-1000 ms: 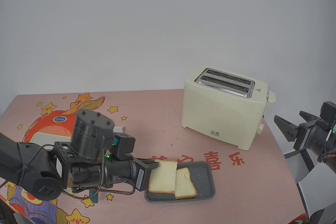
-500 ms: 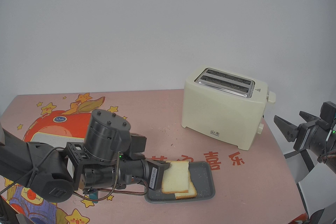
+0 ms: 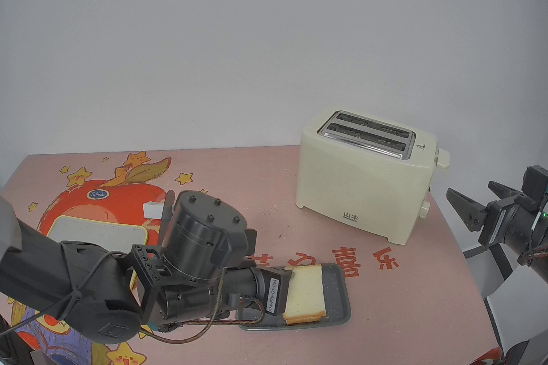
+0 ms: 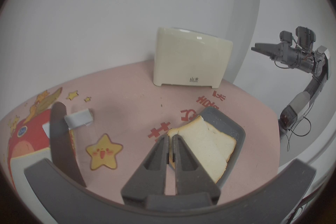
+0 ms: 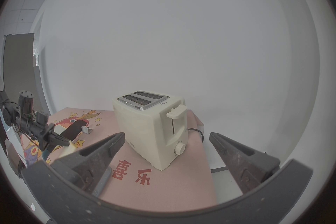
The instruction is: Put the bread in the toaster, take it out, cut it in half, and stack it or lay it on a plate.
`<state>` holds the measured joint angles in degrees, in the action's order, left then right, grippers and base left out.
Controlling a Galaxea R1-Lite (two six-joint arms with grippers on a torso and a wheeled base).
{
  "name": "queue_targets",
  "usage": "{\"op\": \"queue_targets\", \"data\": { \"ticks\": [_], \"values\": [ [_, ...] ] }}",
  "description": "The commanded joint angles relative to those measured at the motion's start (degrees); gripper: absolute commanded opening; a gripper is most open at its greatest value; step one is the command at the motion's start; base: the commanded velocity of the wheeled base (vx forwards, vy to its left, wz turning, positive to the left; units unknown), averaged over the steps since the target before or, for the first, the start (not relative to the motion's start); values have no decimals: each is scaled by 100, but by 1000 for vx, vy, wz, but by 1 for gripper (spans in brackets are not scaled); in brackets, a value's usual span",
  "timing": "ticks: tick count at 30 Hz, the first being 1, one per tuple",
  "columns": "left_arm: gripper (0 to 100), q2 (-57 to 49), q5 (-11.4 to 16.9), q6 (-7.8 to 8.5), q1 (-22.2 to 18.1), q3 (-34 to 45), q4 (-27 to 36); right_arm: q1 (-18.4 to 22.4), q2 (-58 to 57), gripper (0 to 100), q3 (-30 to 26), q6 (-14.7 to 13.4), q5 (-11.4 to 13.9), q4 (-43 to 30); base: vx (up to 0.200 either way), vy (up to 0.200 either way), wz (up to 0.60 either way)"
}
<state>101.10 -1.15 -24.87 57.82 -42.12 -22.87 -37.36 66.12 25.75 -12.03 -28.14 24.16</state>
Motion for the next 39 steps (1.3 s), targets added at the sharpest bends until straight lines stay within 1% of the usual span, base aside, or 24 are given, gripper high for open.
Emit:
{"op": "queue_targets", "data": {
  "ticks": [1, 10, 19, 23, 24, 39],
  "values": [
    [0, 59, -8, 0, 10, 11, 2, -8, -3, 100, 1, -1, 1, 1, 0, 0, 0],
    [0, 77, -79, 8, -8, 28, 11, -8, -3, 100, 1, -1, 1, -8, 0, 0, 0],
    [0, 68, -79, 8, -8, 37, 11, -8, -3, 100, 1, -1, 1, -17, 0, 0, 0],
    [0, 59, -79, 35, -8, 63, 2, -8, -3, 100, 1, -1, 1, -34, 0, 0, 0],
    [100, 50, -79, 35, -8, 63, -7, -8, -3, 100, 1, -1, 1, -34, 0, 0, 0],
    [100, -11, -79, 8, -8, 99, -7, -8, -12, 100, 1, -1, 1, -34, 0, 0, 0]
  ]
}}
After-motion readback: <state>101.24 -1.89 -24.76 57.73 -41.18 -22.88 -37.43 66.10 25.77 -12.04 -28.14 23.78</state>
